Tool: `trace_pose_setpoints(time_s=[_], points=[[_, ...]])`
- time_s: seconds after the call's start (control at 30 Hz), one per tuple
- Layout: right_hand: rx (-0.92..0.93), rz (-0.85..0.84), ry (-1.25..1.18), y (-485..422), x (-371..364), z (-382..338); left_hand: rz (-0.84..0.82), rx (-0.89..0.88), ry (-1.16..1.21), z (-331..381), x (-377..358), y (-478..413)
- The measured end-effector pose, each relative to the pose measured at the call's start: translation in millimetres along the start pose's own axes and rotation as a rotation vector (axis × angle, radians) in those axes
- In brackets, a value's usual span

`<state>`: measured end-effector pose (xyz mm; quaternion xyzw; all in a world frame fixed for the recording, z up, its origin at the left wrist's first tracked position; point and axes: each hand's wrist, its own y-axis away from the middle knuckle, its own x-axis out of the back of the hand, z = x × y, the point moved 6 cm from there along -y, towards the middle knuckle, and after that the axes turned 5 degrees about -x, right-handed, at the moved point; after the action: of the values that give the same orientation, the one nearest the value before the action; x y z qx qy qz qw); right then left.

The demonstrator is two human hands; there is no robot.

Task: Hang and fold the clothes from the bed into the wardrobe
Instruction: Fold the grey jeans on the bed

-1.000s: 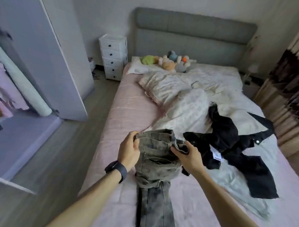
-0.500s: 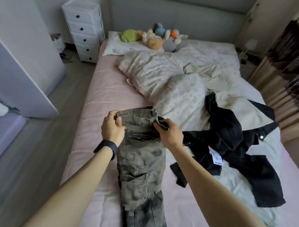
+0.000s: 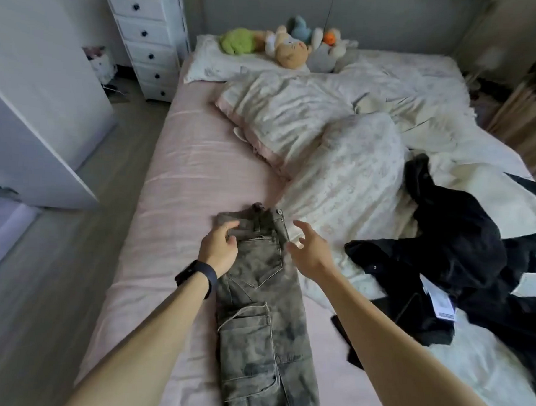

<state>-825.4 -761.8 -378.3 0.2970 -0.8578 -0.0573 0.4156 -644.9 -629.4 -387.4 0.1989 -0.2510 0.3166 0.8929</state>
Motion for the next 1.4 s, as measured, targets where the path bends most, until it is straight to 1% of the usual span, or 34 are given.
trace_pose_setpoints(time_s=[0.1,0.23,0.33,0.5,0.57,0.7,0.8,0.87,0.9,1.0,1.13,1.2,1.3,1.4], points=[[0.034,-0.04,0.117,30,-23,22,-0.051,0.059,-0.003,-35,-21,36],[0.057,-0.095,0.13,80,-38,43,-0.122,0.083,-0.011,-66,-43,96],[0.035,-0.097,0.158,129,-50,69,-0.179,0.107,-0.015,-89,-61,155],[-0.053,-0.12,0.097,217,-76,130,-0.209,0.168,-0.047,-127,-85,251],[-0.074,-0.142,0.127,258,-85,159,-0.218,0.18,-0.087,-137,-93,294],[-0.095,-0.223,0.22,347,-116,222,-0.254,0.304,-0.115,-166,-116,397],[-0.116,-0.256,0.238,405,-137,265,-0.212,0.369,-0.105,-186,-131,471],[-0.105,-0.248,0.256,436,-146,292,-0.174,0.423,-0.089,-201,-143,511],[-0.114,-0.227,0.237,452,-148,306,-0.159,0.457,-0.07,-209,-150,533],[-0.19,-0.192,0.075,487,-153,343,-0.148,0.558,0.012,-233,-171,584],[-0.28,-0.152,-0.086,514,-160,384,-0.157,0.62,0.065,-260,-188,619],[-0.304,-0.16,-0.086,519,-165,402,-0.139,0.621,0.094,-269,-193,624],[-0.349,-0.173,-0.077,523,-174,426,-0.092,0.585,0.045,-280,-195,623],[-0.364,-0.112,-0.066,516,-176,434,-0.023,0.535,0.023,-284,-192,613]])
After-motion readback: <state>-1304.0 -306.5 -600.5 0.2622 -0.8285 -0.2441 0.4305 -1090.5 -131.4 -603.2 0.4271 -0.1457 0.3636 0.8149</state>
